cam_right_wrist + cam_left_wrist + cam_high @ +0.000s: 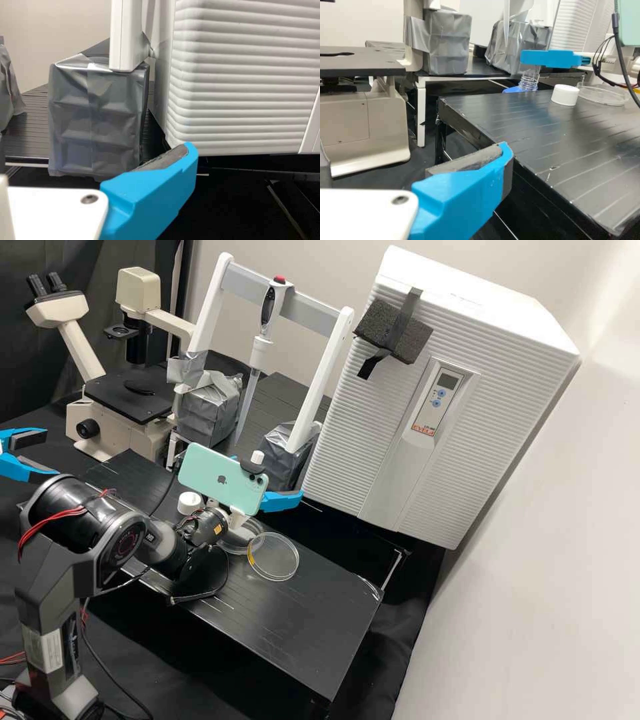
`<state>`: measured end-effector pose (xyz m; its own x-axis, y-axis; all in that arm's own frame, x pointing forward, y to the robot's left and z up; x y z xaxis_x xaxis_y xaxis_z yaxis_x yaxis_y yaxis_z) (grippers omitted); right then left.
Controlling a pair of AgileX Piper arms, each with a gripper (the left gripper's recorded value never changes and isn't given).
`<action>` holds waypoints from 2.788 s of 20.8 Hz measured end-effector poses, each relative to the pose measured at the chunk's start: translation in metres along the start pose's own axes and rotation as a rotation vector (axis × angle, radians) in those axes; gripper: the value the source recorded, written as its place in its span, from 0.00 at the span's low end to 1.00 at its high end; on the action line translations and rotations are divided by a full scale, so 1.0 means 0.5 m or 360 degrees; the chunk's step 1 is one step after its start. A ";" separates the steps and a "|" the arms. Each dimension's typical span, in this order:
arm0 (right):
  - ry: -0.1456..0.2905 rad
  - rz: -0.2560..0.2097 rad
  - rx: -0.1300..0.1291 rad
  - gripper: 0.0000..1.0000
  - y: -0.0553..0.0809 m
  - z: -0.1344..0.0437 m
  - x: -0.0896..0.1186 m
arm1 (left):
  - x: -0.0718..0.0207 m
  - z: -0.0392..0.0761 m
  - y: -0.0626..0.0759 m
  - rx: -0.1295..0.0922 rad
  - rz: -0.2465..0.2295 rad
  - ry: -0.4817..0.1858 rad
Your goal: Close the bottle
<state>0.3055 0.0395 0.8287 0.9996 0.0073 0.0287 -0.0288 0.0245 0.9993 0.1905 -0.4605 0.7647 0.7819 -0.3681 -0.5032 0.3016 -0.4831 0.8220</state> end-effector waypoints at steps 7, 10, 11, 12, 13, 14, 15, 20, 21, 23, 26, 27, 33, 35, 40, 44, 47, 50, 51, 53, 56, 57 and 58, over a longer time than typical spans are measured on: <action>0.0000 0.0000 0.0000 1.00 0.000 0.000 0.000 | -0.012 -0.003 0.003 0.0025 0.0011 0.0021; 0.0009 0.0010 0.0000 1.00 0.005 -0.005 -0.020 | -0.013 -0.004 0.005 0.0030 0.0020 0.0029; 0.0023 0.0025 0.0000 1.00 0.010 -0.009 -0.032 | -0.013 -0.004 0.005 0.0030 0.0020 0.0029; 0.0039 0.0036 0.0001 1.00 0.013 -0.013 -0.046 | -0.013 -0.003 0.005 0.0031 0.0019 0.0027; 0.0069 0.0053 0.0001 1.00 0.015 -0.019 -0.058 | -0.013 -0.003 0.005 0.0032 0.0017 0.0024; 0.0105 0.0060 0.0003 1.00 0.013 -0.027 -0.073 | -0.013 -0.002 0.004 0.0036 0.0011 0.0018; 0.0147 0.0060 0.0006 1.00 0.010 -0.037 -0.086 | -0.013 -0.002 0.004 0.0039 0.0007 0.0012; 0.0313 -0.0059 0.0021 1.00 -0.038 -0.068 -0.144 | -0.013 -0.002 0.004 0.0040 0.0005 0.0010; 0.0337 -0.0097 0.0023 1.00 -0.050 -0.072 -0.155 | -0.013 -0.001 0.004 0.0041 0.0006 0.0010; 0.0353 -0.0173 0.0021 1.00 -0.070 -0.072 -0.173 | -0.014 -0.001 0.005 0.0045 0.0011 0.0009; 0.0370 -0.0246 0.0021 1.00 -0.091 -0.068 -0.200 | -0.016 0.000 0.008 0.0056 0.0021 0.0013; 0.0386 -0.0250 0.0025 1.00 -0.093 -0.069 -0.206 | -0.016 0.000 0.008 0.0057 0.0020 0.0011; 0.0405 -0.0253 0.0032 1.00 -0.099 -0.065 -0.221 | -0.016 0.000 0.008 0.0058 0.0018 0.0008; 0.0401 -0.0257 0.0031 1.00 -0.102 -0.063 -0.221 | -0.016 0.000 0.008 0.0058 0.0018 0.0008; 0.0358 -0.0289 0.0026 1.00 -0.115 -0.052 -0.215 | -0.016 0.000 0.008 0.0058 0.0018 0.0008; 0.0338 -0.0308 0.0021 1.00 -0.121 -0.048 -0.213 | -0.016 0.000 0.008 0.0058 0.0018 0.0008; 0.0332 -0.0303 0.0021 1.00 -0.119 -0.046 -0.212 | -0.016 0.000 0.008 0.0058 0.0018 0.0008; 0.0332 -0.0303 0.0021 0.00 -0.119 -0.046 -0.212 | -0.016 0.000 0.008 0.0058 0.0018 0.0008; 0.0332 -0.0303 0.0021 0.00 -0.119 -0.046 -0.212 | -0.016 0.000 0.008 0.0058 0.0018 0.0008; 0.0332 -0.0303 0.0021 0.00 -0.119 -0.046 -0.212 | -0.016 0.000 0.008 0.0058 0.0018 0.0008; 0.0332 -0.0303 0.0021 0.00 -0.119 -0.046 -0.212 | -0.016 0.000 0.008 0.0058 0.0018 0.0008; 0.0332 -0.0303 0.0021 0.00 -0.119 -0.046 -0.212 | -0.016 0.000 0.008 0.0058 0.0018 0.0008; 0.0332 -0.0303 0.0021 0.00 -0.119 -0.046 -0.212 | -0.016 0.000 0.008 0.0058 0.0018 0.0008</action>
<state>0.2010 0.0605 0.7654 0.9639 0.2096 -0.1641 0.1610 0.0319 0.9864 0.1854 -0.4594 0.7718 0.7878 -0.3695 -0.4927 0.2727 -0.5079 0.8171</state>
